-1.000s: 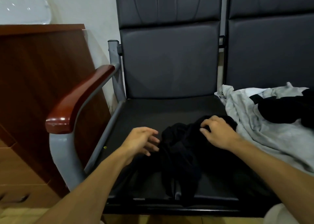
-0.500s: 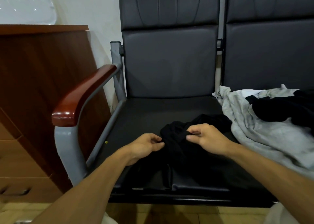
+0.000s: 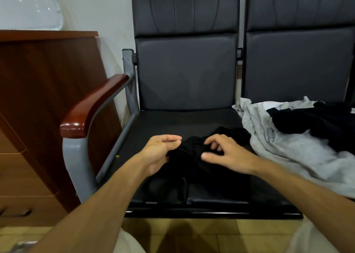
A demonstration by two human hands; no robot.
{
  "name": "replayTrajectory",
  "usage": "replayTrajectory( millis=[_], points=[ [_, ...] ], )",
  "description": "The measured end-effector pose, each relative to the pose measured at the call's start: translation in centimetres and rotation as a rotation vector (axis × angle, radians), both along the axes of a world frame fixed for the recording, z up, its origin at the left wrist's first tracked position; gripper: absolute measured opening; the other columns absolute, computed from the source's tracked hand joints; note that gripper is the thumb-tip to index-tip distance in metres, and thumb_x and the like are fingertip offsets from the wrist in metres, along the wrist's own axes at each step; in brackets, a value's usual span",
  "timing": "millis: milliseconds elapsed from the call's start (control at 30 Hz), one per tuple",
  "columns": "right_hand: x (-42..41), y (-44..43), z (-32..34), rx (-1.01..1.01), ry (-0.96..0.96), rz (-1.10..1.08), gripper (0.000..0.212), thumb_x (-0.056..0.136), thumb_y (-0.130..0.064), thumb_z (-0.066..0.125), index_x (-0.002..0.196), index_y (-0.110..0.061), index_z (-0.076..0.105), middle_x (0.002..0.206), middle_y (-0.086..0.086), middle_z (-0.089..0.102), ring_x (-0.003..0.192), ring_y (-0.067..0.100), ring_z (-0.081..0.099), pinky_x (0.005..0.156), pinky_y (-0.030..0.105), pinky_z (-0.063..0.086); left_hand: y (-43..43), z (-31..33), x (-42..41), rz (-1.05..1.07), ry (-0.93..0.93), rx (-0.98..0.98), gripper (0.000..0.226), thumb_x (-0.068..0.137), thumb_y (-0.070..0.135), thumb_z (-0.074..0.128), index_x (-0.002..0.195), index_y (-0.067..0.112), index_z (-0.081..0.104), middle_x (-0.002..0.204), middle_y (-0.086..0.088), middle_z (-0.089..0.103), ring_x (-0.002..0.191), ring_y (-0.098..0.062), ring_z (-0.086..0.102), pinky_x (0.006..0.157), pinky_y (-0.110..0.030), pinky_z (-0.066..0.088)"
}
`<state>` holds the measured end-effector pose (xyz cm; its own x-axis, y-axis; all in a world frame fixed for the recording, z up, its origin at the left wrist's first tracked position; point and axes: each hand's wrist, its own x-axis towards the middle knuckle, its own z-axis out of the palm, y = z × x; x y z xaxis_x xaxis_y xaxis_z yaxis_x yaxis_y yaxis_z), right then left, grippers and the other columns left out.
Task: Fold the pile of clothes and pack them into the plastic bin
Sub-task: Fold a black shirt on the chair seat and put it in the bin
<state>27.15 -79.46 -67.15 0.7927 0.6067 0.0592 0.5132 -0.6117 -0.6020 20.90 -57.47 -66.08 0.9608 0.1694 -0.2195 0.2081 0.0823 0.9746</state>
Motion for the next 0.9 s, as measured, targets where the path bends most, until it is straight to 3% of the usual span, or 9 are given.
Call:
replayTrajectory(
  millis=[67, 133, 267, 400, 500, 633, 700, 800, 900],
  points=[
    [-0.7, 1.0, -0.8, -0.25, -0.123, 0.114, 0.074, 0.071, -0.07, 0.062, 0.134, -0.037, 0.04, 0.12, -0.012, 0.045, 0.114, 0.007, 0.04, 0.102, 0.032, 0.032, -0.1, -0.2, -0.2, -0.043, 0.047, 0.03, 0.02, 0.089, 0.002, 0.062, 0.107, 0.01, 0.067, 0.101, -0.013, 0.07, 0.094, -0.024, 0.067, 0.09, -0.039, 0.054],
    [-0.5, 1.7, -1.5, -0.365, -0.288, 0.141, 0.056, 0.084, -0.046, 0.065, 0.134, -0.031, 0.045, 0.124, -0.007, 0.051, 0.119, 0.013, 0.045, 0.103, 0.036, 0.036, -0.1, -0.2, -0.6, -0.087, 0.103, 0.052, 0.023, 0.09, -0.001, 0.06, 0.108, 0.01, 0.067, 0.103, -0.015, 0.07, 0.094, -0.025, 0.068, 0.088, -0.038, 0.055],
    [0.9, 1.0, -0.8, -0.002, -0.201, 0.052, 0.021, 0.088, -0.014, 0.063, 0.106, -0.022, 0.07, 0.102, -0.005, 0.071, 0.101, 0.012, 0.064, 0.092, 0.027, 0.047, 0.4, 0.3, -1.3, -0.085, 0.165, 0.099, 0.024, 0.092, -0.001, 0.056, 0.109, 0.012, 0.067, 0.105, -0.013, 0.071, 0.1, -0.025, 0.068, 0.081, -0.032, 0.057],
    [2.1, -1.0, 0.9, 0.289, -0.087, -0.179, 0.016, 0.09, -0.007, 0.063, 0.091, -0.021, 0.071, 0.088, -0.003, 0.071, 0.083, 0.009, 0.065, 0.079, 0.021, 0.05, 1.9, 0.0, -1.1, 0.118, 0.087, 0.293, 0.02, 0.087, 0.001, 0.063, 0.1, 0.015, 0.069, 0.1, -0.011, 0.071, 0.09, -0.022, 0.069, 0.078, -0.032, 0.056],
    [2.2, -2.5, 1.9, 0.633, 0.243, -0.376, 0.026, 0.096, -0.001, 0.05, 0.085, -0.019, 0.065, 0.081, 0.004, 0.065, 0.069, 0.011, 0.062, 0.056, 0.021, 0.051, 2.8, -0.6, -0.9, 0.122, 0.096, 0.623, 0.021, 0.087, 0.017, 0.069, 0.107, 0.016, 0.064, 0.103, -0.003, 0.067, 0.094, -0.016, 0.063, 0.088, -0.03, 0.05],
    [1.8, -2.9, 1.6, 0.654, 0.439, -0.419, 0.026, 0.099, -0.002, 0.044, 0.09, -0.013, 0.066, 0.096, 0.01, 0.069, 0.09, 0.022, 0.064, 0.086, 0.036, 0.051, 2.2, -0.4, -1.5, -0.179, 0.289, 0.707, 0.036, 0.09, 0.047, 0.059, 0.109, 0.018, 0.068, 0.106, 0.003, 0.066, 0.103, -0.014, 0.061, 0.099, -0.032, 0.046],
    [1.1, -2.6, 1.9, 0.631, 0.487, -0.417, 0.026, 0.098, -0.004, 0.046, 0.09, -0.014, 0.068, 0.095, 0.007, 0.072, 0.089, 0.02, 0.067, 0.083, 0.032, 0.053, 1.7, -0.3, -1.8, -0.28, 0.299, 0.727, 0.034, 0.092, 0.045, 0.058, 0.105, 0.017, 0.072, 0.104, 0.001, 0.069, 0.102, -0.014, 0.063, 0.098, -0.032, 0.047],
    [0.9, -2.3, 2.0, 0.633, 0.546, -0.422, 0.021, 0.097, -0.009, 0.052, 0.089, -0.013, 0.071, 0.092, 0.008, 0.075, 0.085, 0.019, 0.07, 0.081, 0.032, 0.055, 1.5, -0.5, -1.5, -0.174, 0.15, 0.669, 0.019, 0.092, 0.031, 0.064, 0.09, 0.015, 0.072, 0.095, -0.001, 0.071, 0.096, -0.015, 0.065, 0.09, -0.028, 0.049],
    [0.6, -2.6, 2.5, 0.676, 0.585, -0.371, 0.017, 0.095, -0.012, 0.056, 0.101, -0.008, 0.071, 0.097, 0.009, 0.075, 0.09, 0.021, 0.071, 0.086, 0.033, 0.055, 1.3, -0.4, -1.3, 0.025, -0.07, 0.407, 0.009, 0.092, 0.017, 0.063, 0.097, 0.009, 0.065, 0.096, -0.007, 0.07, 0.099, -0.023, 0.066, 0.085, -0.025, 0.05]
  ],
)
